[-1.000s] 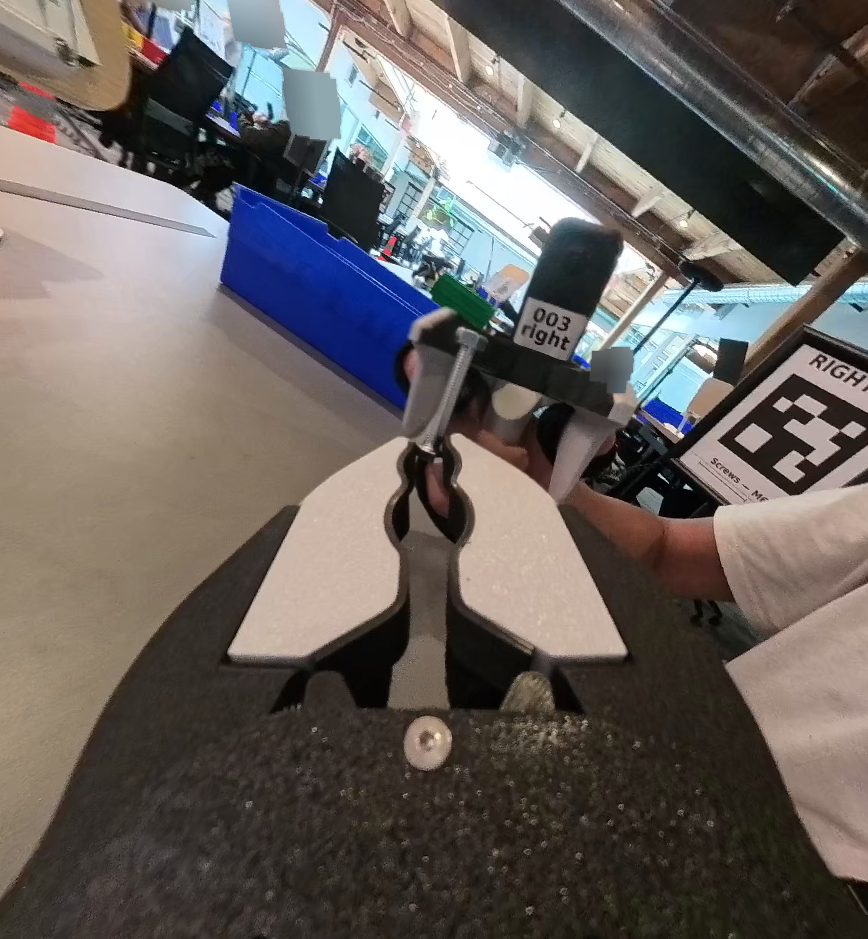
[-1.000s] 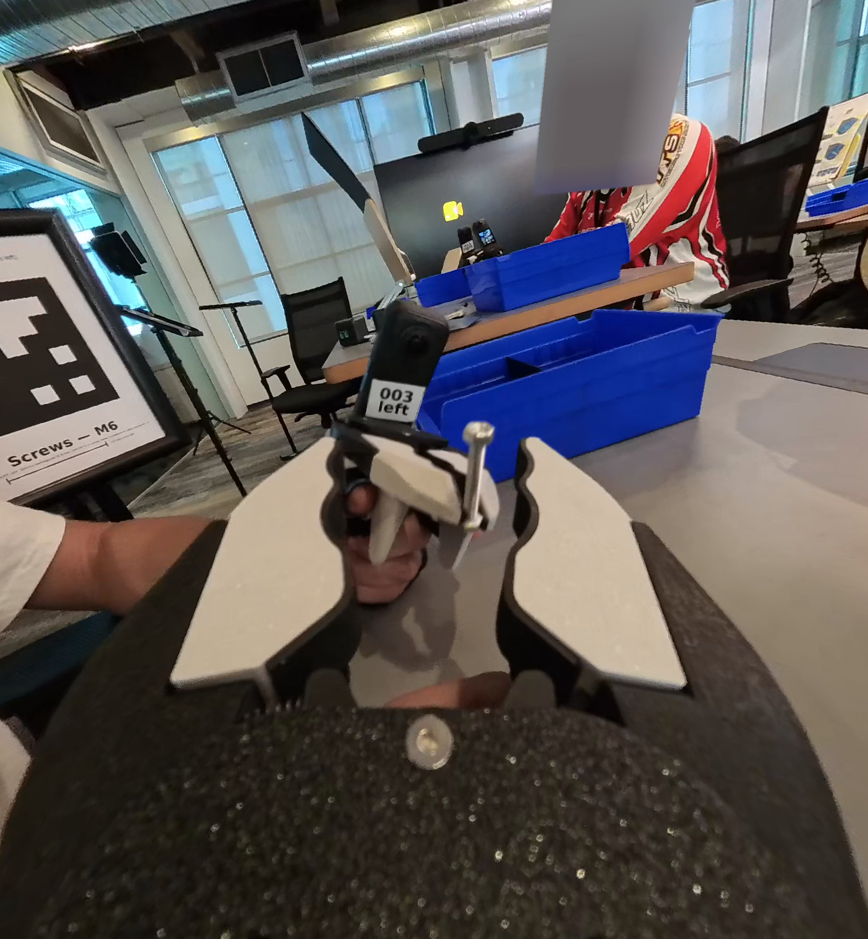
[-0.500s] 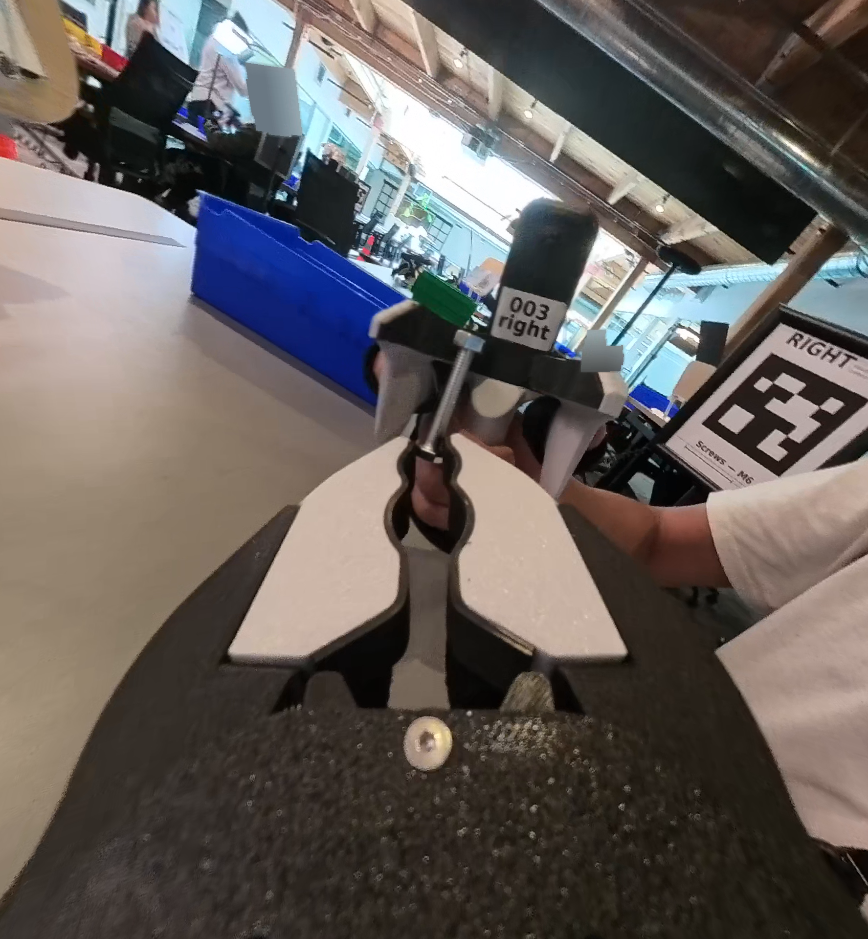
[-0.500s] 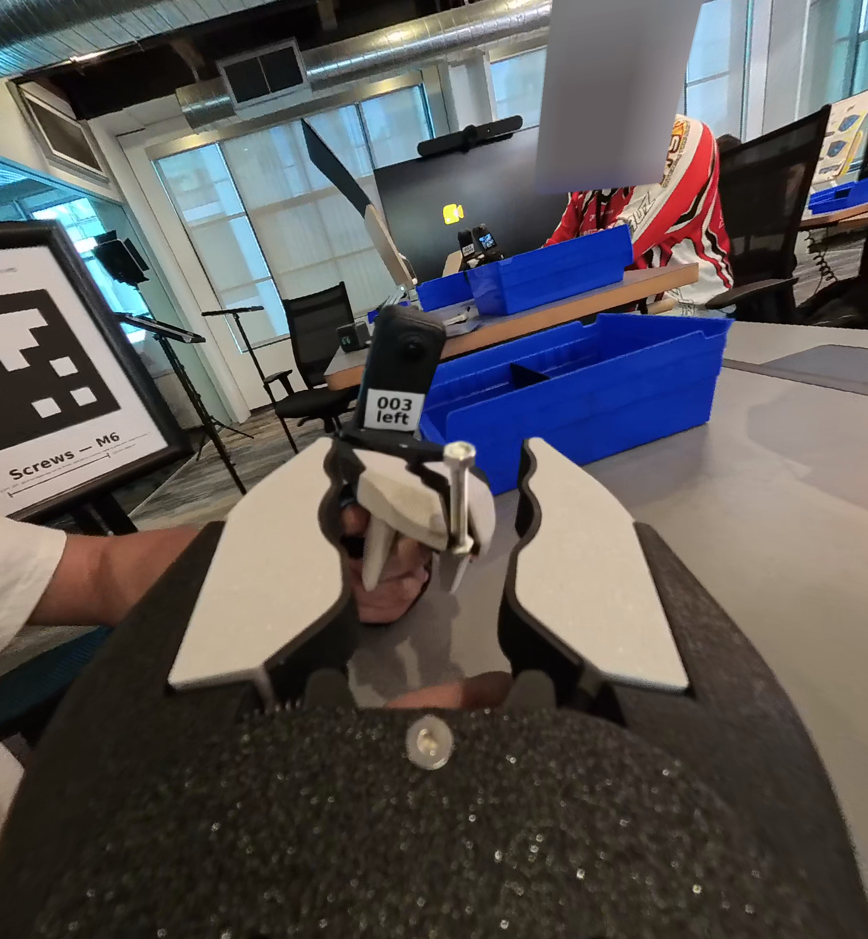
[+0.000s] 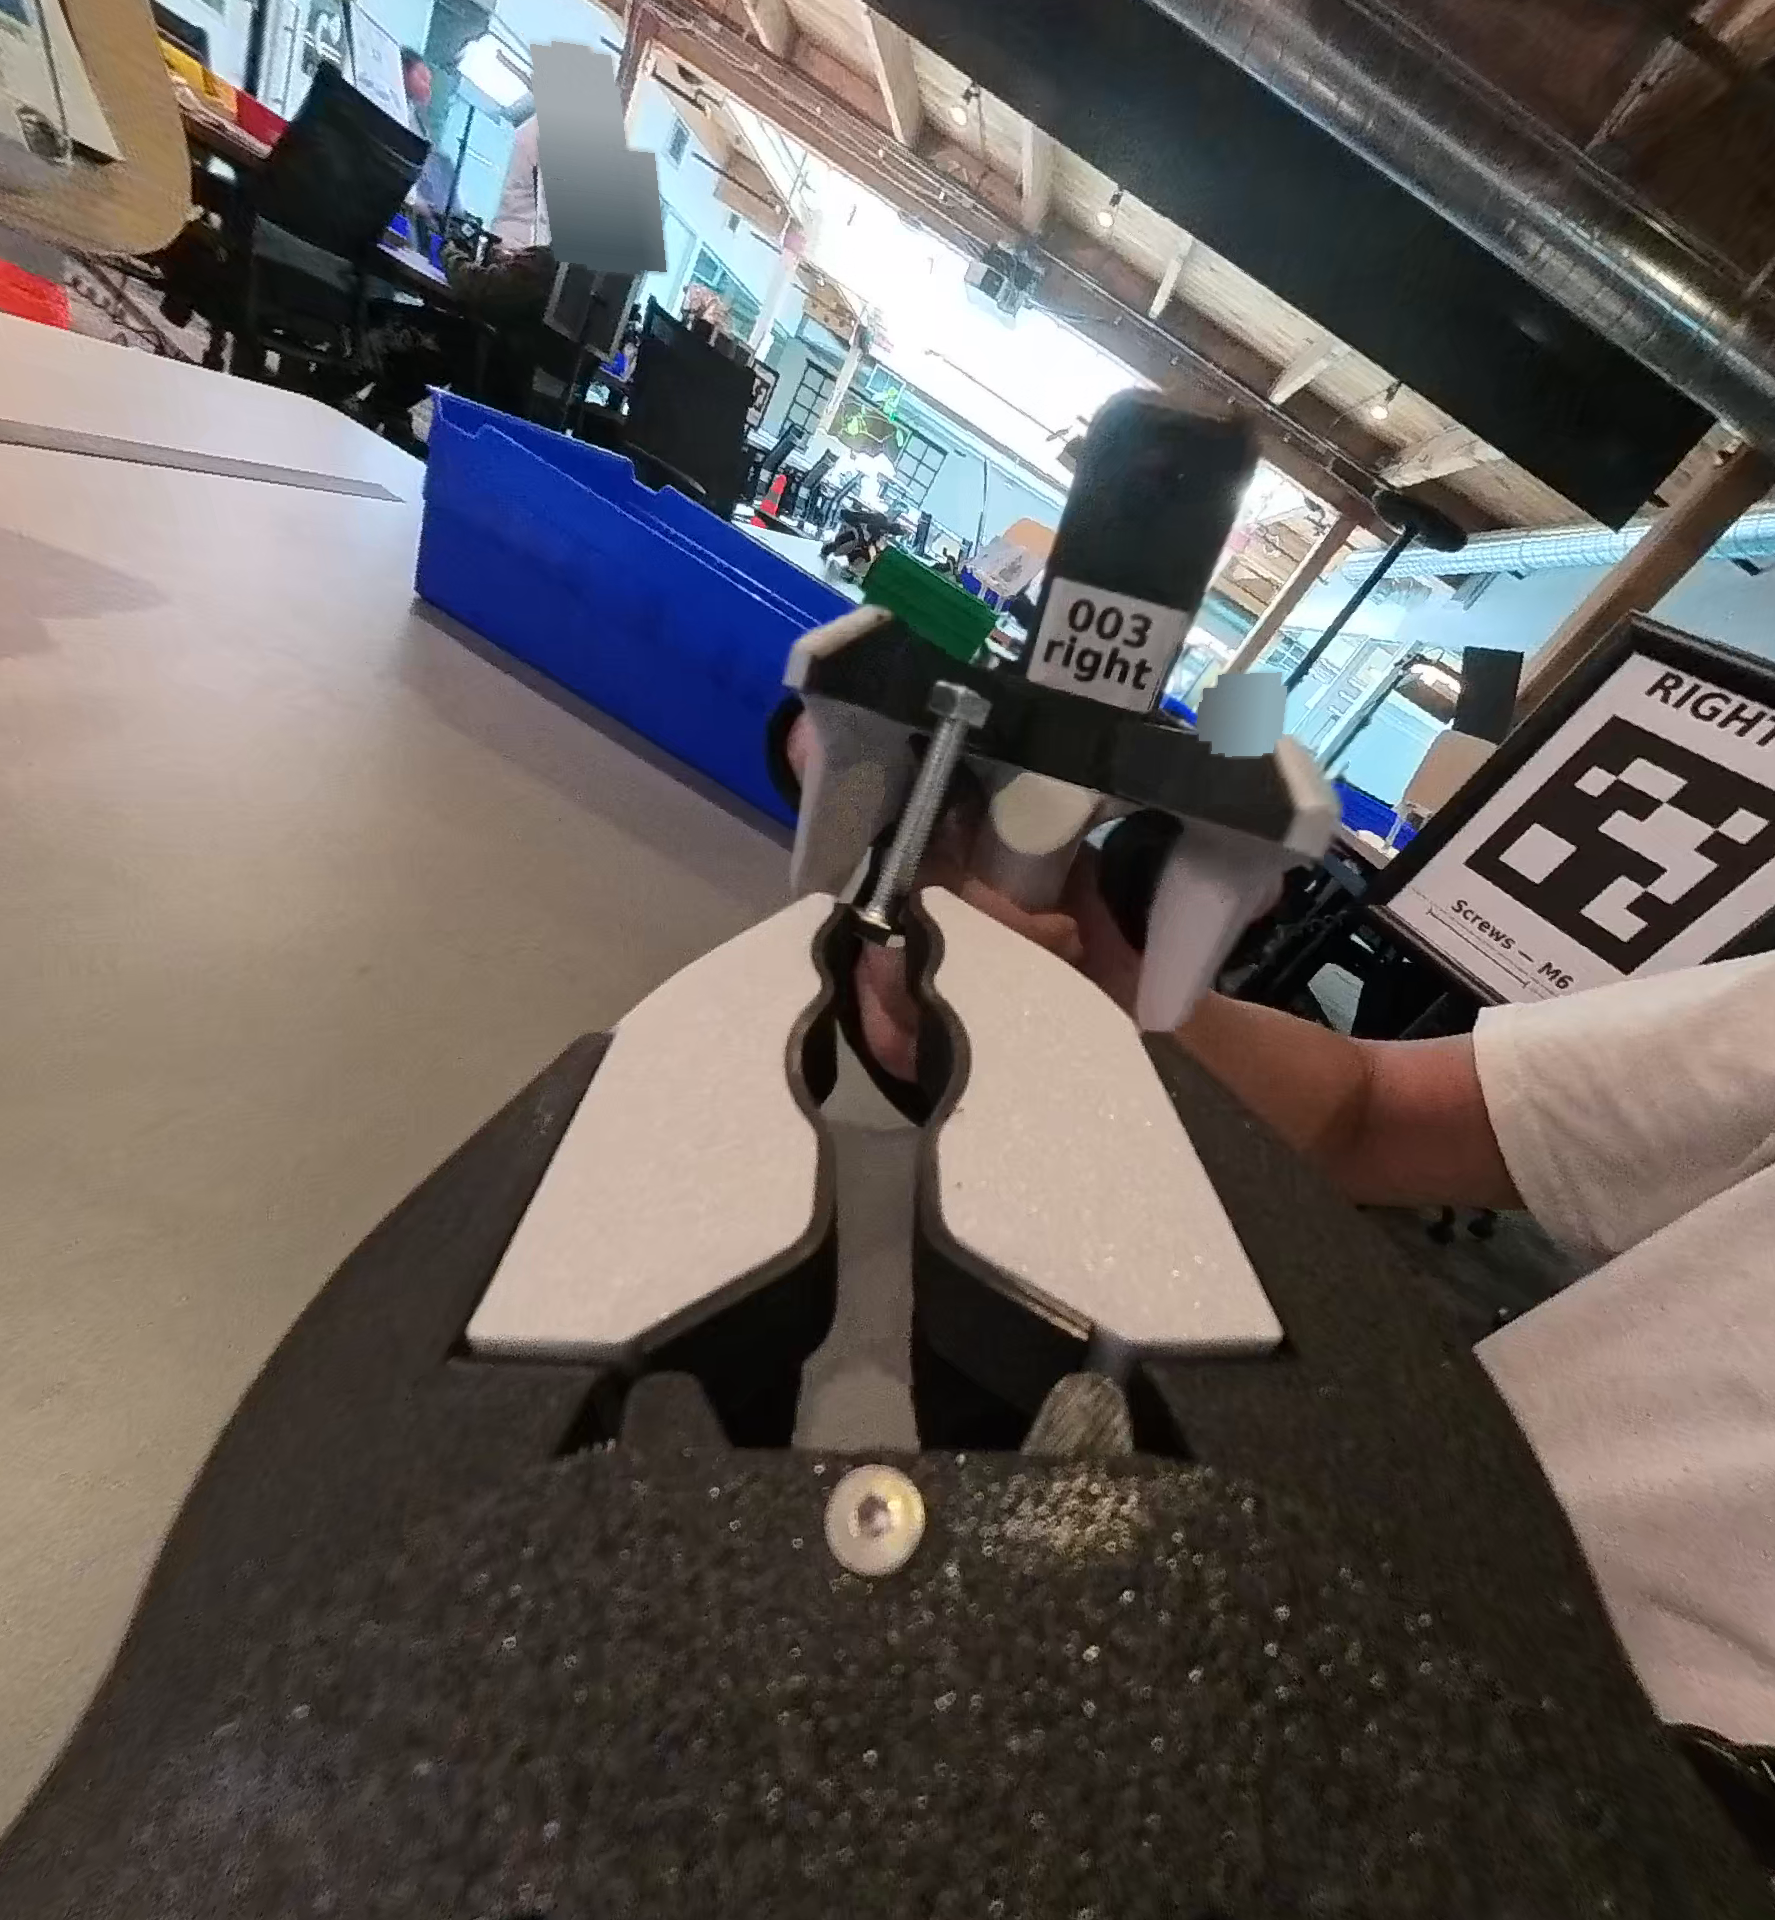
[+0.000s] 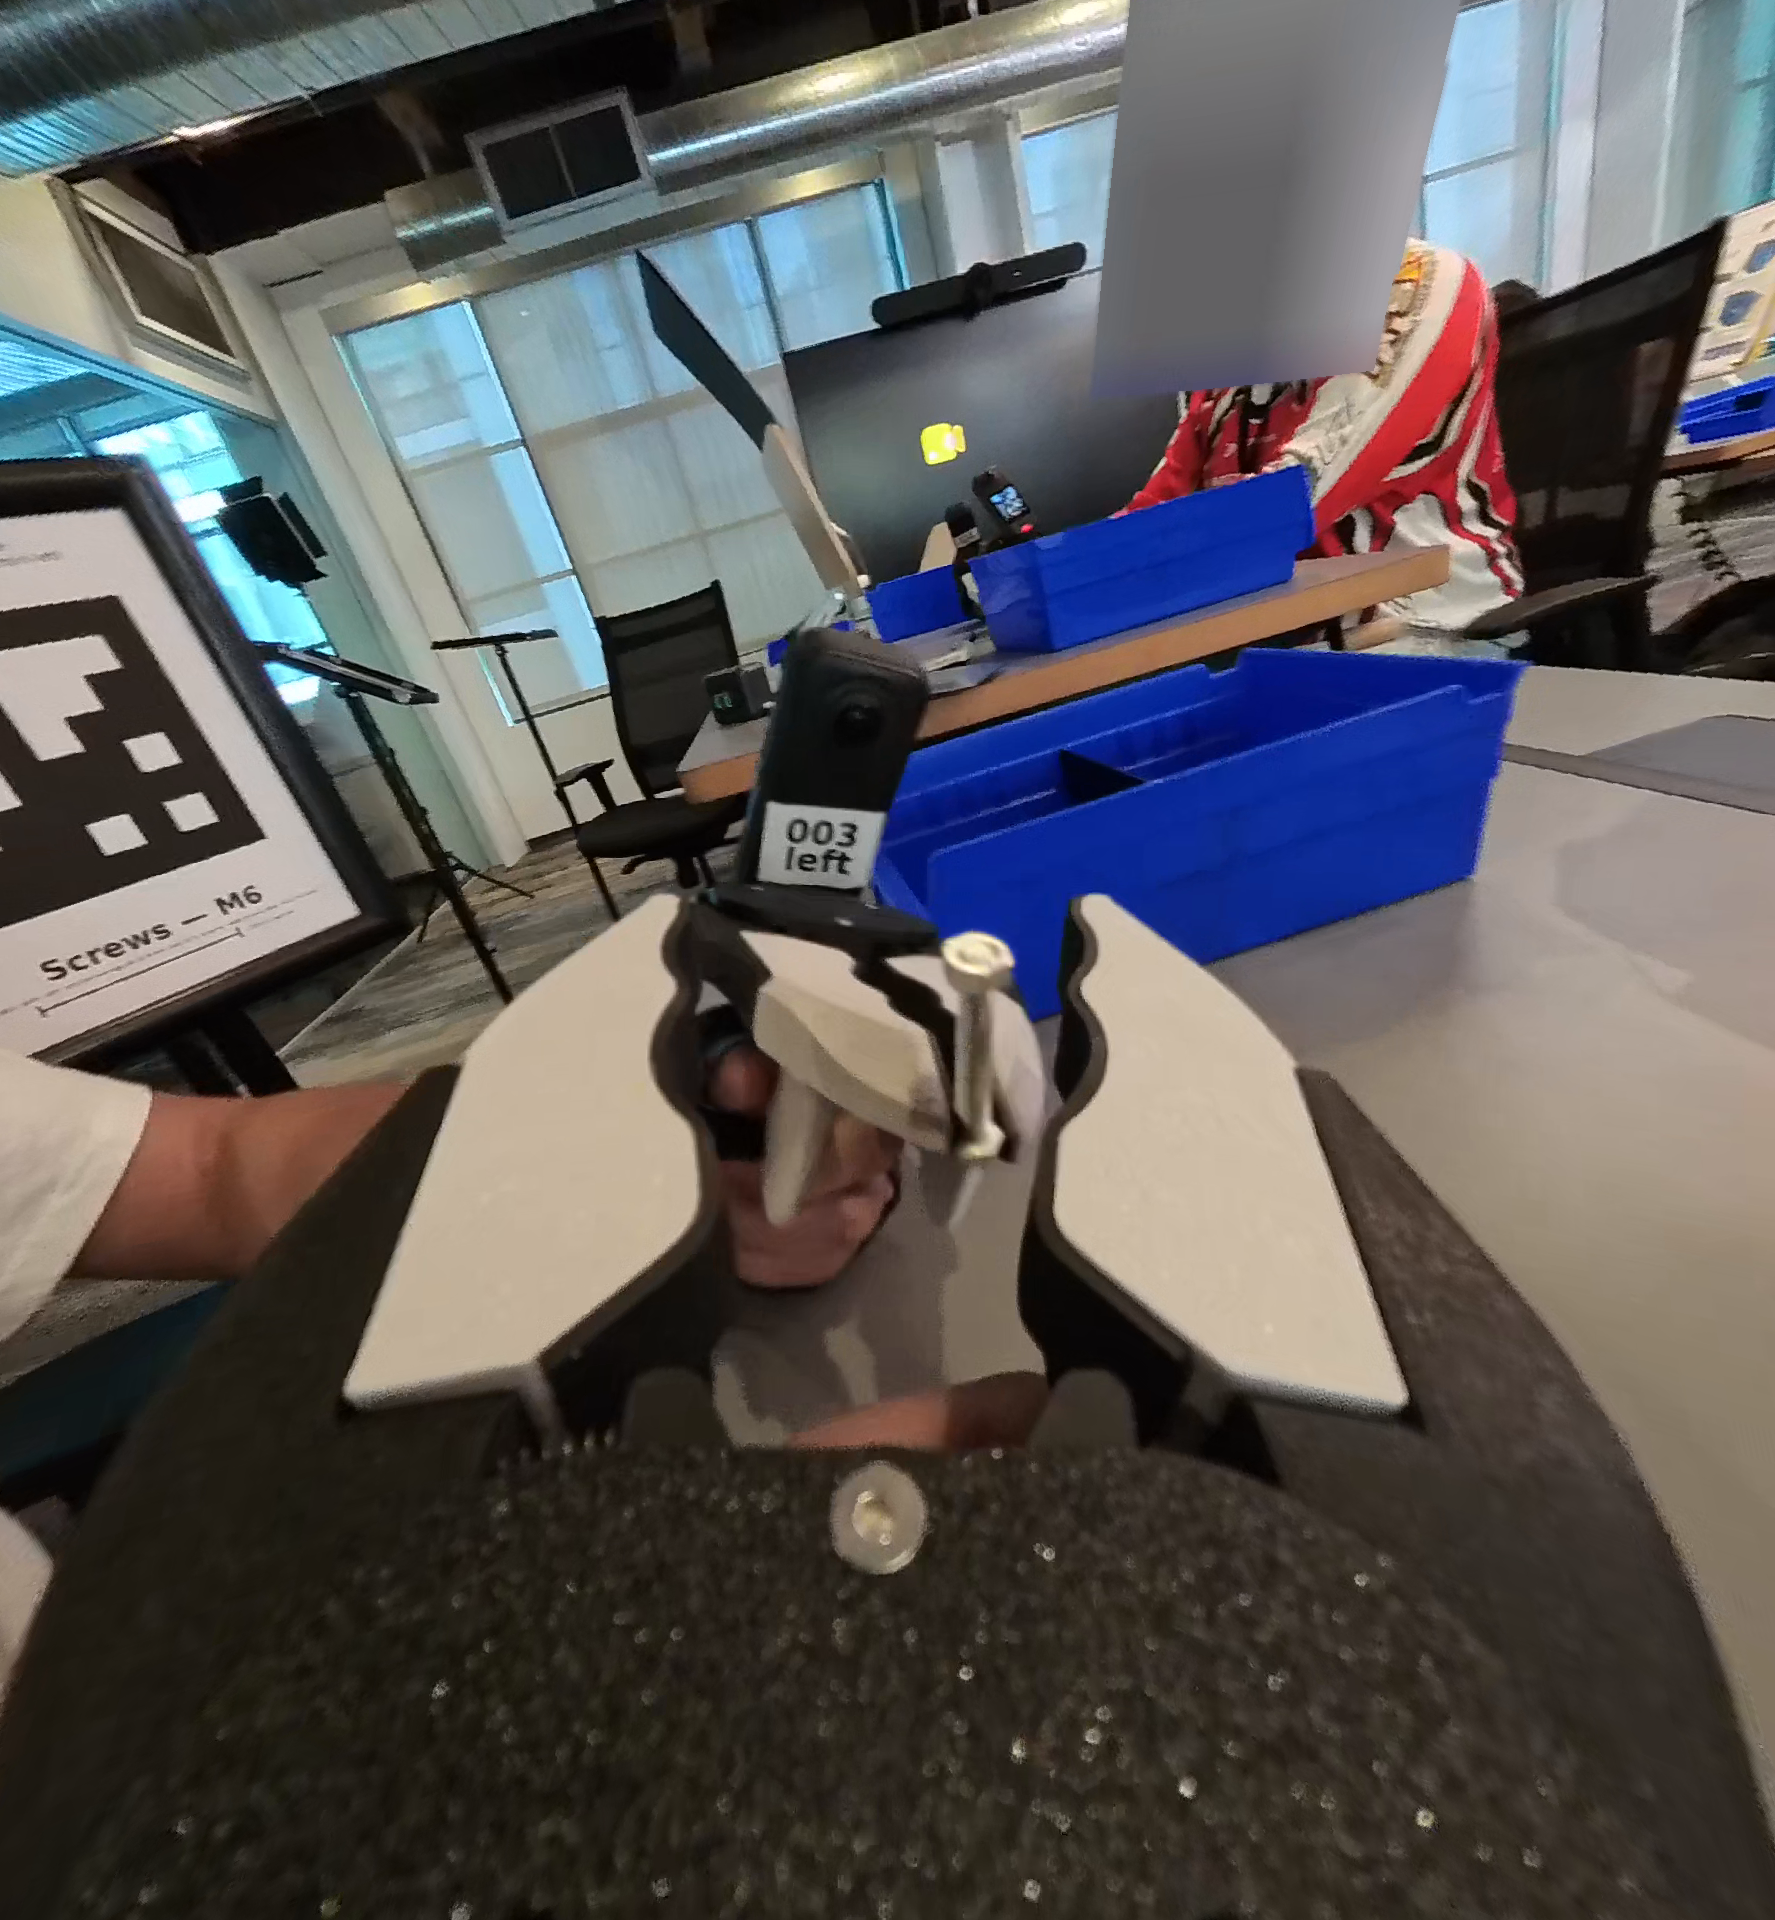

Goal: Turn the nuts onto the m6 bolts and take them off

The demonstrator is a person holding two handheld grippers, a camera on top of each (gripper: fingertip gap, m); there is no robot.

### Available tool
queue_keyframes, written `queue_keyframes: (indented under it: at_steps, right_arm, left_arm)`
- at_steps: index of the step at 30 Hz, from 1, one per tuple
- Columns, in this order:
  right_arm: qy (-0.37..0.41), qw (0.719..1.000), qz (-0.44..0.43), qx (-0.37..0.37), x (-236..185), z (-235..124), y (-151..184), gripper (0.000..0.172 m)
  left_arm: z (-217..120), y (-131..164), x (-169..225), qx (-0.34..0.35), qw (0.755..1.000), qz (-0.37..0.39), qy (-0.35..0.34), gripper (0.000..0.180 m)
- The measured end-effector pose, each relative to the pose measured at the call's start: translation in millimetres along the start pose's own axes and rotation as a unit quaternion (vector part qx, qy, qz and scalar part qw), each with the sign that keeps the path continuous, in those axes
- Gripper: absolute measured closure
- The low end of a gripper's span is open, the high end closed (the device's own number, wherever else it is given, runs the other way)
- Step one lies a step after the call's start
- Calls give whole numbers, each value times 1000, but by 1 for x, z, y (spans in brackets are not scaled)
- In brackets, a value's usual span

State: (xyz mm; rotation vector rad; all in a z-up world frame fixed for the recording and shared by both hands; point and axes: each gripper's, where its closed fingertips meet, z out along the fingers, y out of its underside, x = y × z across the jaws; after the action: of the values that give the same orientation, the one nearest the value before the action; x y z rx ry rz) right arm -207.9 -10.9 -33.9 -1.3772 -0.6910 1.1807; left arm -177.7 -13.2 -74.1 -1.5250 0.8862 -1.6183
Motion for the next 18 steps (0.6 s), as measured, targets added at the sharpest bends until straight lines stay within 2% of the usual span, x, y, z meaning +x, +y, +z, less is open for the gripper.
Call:
queue_keyframes:
  at_steps: [3, 8, 11, 15, 18]
  right_arm:
    - [2, 1000, -12, -4, -5, 0, 2, 103]
    - [34, 999, -16, 5, 3, -31, 3, 109]
    - [28, 1000, -2, 3, 8, -20, 3, 107]
    - [-5, 1000, -14, 2, -8, 7, -1, 106]
    - [18, 999, -33, -6, -9, -5, 2, 103]
  left_arm:
    - [-1, -1, -5, 1, 1000, -6, -8, 171]
    - [-8, -5, -9, 13, 1000, -12, -16, 171]
    - [-5, -5, -2, 13, 1000, -6, 0, 171]
    - [1, -3, 1, 6, 1000, -2, 4, 171]
    - [0, -3, -1, 6, 1000, -8, -2, 171]
